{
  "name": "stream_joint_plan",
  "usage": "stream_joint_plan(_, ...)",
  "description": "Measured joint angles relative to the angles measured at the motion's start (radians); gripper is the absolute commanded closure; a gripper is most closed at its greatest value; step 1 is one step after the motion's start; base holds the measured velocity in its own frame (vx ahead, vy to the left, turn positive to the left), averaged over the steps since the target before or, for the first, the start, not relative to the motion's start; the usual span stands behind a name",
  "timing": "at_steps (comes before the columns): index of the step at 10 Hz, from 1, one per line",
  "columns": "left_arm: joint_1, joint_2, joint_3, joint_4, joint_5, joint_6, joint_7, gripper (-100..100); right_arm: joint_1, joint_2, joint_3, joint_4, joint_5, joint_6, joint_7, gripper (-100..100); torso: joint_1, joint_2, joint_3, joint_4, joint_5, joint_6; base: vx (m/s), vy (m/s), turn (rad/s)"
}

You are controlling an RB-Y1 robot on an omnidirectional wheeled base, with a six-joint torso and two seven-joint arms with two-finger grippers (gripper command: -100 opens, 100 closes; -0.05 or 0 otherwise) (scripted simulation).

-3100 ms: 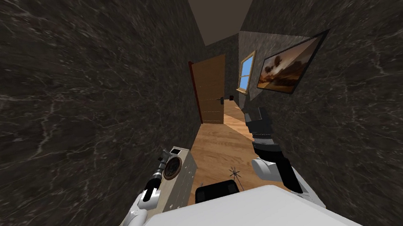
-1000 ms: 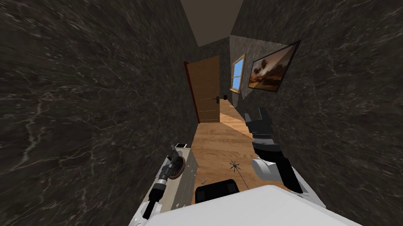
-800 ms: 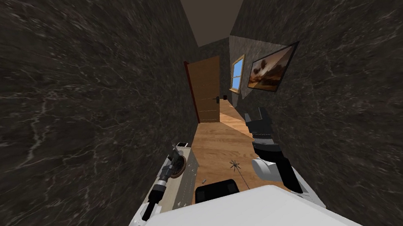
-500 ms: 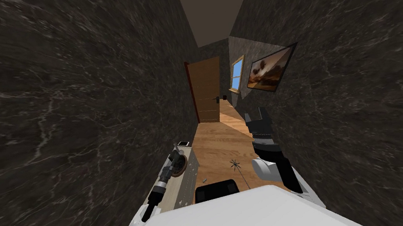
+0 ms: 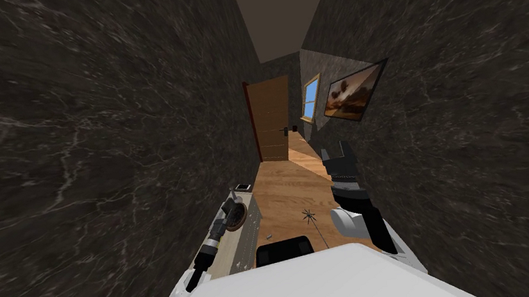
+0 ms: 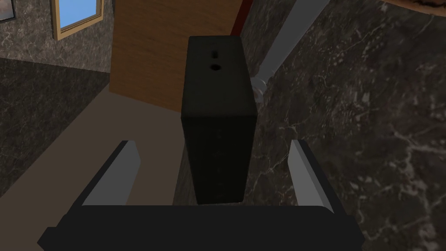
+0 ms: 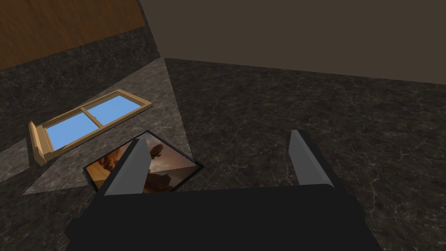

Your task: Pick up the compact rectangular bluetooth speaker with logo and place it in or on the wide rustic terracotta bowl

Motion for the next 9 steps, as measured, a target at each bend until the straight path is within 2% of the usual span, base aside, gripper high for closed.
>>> stream_joint_plan(1, 0.000, 0.000, 0.000, 0.000, 0.000, 0.000, 0.000, -100, 0.000, 0.000, 0.000, 0.000, 0.000, 0.000, 0.000, 0, 0.000, 0.000, 0.000, 0.000, 0.000, 0.000, 0.000, 0.000, 0.000)
stream_joint_plan(2, 0.000, 0.000, 0.000, 0.000, 0.000, 0.000, 0.000, 0, 0.000, 0.000, 0.000, 0.000, 0.000, 0.000, 0.000, 0, 0.000, 0.000, 0.000, 0.000, 0.000, 0.000, 0.000, 0.000, 0.000)
stream_joint_plan(3, 0.000, 0.000, 0.000, 0.000, 0.000, 0.000, 0.000, -100, 0.000, 0.000, 0.000, 0.000, 0.000, 0.000, 0.000, 0, 0.000, 0.000, 0.000, 0.000, 0.000, 0.000, -0.026, 0.060, -0.383)
stream_joint_plan(5, 0.028, 0.004, -0.023, -0.004, 0.060, 0.020, -0.061, -100, 0.000, 0.000, 0.000, 0.000, 0.000, 0.000, 0.000, 0, 0.005, 0.002, 0.001, 0.000, 0.001, 0.000, -0.029, 0.064, -0.111)
stream_joint_plan(7, 0.048, 0.003, -0.028, -0.055, 0.106, 0.038, -0.076, -100, 0.000, 0.000, 0.000, 0.000, 0.000, 0.000, 0.000, 0, 0.001, 0.001, 0.000, 0.000, 0.000, 0.000, -0.004, -0.003, 0.017)
stream_joint_plan(8, 0.052, 0.001, -0.029, -0.072, 0.110, 0.040, -0.077, -100, 0.000, 0.000, 0.000, 0.000, 0.000, 0.000, 0.000, 0, 0.000, 0.000, 0.000, 0.000, 0.000, 0.000, -0.024, 0.035, -0.342)
stream_joint_plan(9, 0.071, 0.006, -0.044, -0.084, 0.138, 0.056, -0.099, -100, 0.000, 0.000, 0.000, 0.000, 0.000, 0.000, 0.000, 0, 0.002, 0.001, 0.001, 0.000, 0.000, 0.001, -0.032, 0.055, -0.256)
